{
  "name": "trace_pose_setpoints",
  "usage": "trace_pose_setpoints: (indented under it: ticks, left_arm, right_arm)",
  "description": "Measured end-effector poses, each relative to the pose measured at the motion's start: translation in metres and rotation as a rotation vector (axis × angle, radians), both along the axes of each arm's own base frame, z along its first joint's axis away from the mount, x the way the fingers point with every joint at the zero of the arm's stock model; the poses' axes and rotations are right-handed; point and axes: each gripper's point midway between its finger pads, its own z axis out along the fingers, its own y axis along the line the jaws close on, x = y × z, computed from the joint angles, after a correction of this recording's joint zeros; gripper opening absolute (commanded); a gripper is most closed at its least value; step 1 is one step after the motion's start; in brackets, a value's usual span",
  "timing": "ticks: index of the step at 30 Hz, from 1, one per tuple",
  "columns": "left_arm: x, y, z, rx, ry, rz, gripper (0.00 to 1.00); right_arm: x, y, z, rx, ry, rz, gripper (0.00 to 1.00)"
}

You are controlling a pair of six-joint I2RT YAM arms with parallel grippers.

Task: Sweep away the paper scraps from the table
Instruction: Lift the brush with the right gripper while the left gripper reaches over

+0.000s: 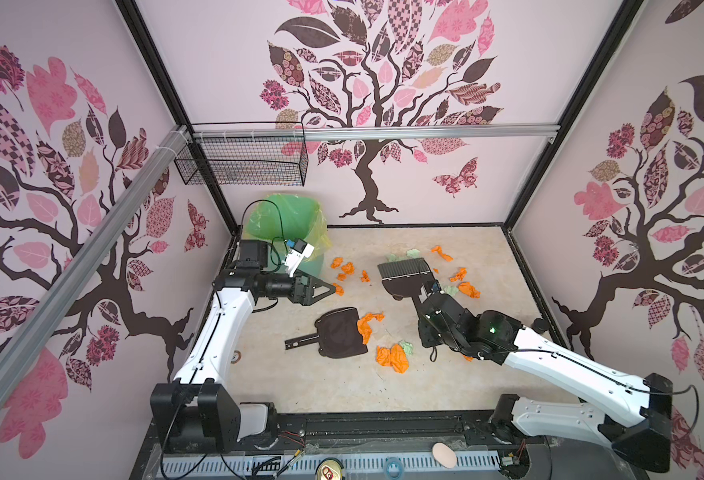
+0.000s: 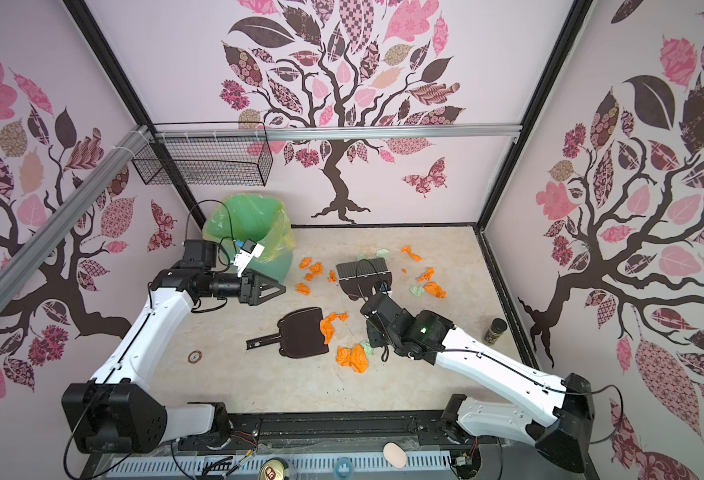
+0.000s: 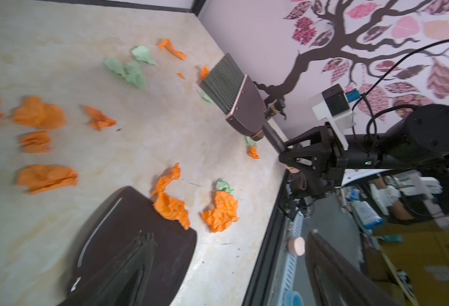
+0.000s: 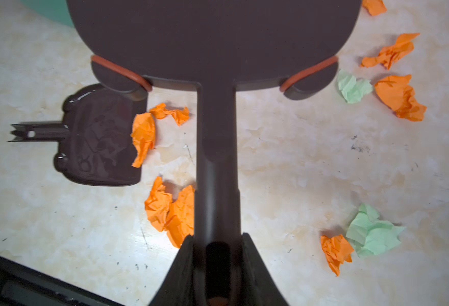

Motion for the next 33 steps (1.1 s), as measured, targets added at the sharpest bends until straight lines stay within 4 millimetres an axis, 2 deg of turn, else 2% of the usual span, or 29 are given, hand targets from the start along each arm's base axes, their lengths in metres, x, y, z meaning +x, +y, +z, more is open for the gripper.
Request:
trace_pose_setpoints:
  ticks: [3,6,12,17,21,28,33]
  left_arm:
    - [-0.014,-0.023,0.006,-0.069,0.099,-0.071,0.91]
    - [-0.017,-0.038,0.013,-0.118,0.15,-0.1,0.91]
    - [0.003,-0.046,0.018,-0.195,0.231,-0.079,0.89]
    - [0.028,-0.052,-0.013,-0.2,0.383,-0.049,0.86]
    - [0.035,-0.062,-0.028,-0.183,0.447,-0.032,0.86]
    - [0.033,-0.091,-0.017,-0.18,0.442,-0.069,0.84]
    - [0.042,-0.098,-0.008,-0.193,0.426,-0.061,0.72]
  right_arm:
    - [-0.001,0.013,0.013,0.001,-0.038,0.021,0.18]
    - [0.004,0.024,0.013,-0.003,-0.057,0.023,0.18]
    - [0.011,0.034,0.012,0.001,-0.078,0.025,0.17]
    - [0.013,0.042,0.022,0.034,-0.107,0.03,0.17]
    - [0.014,0.046,0.028,0.051,-0.122,0.037,0.17]
    - [0.011,0.064,0.04,0.073,-0.144,0.064,0.17]
    - [0.012,0.073,0.039,0.075,-0.147,0.075,0.17]
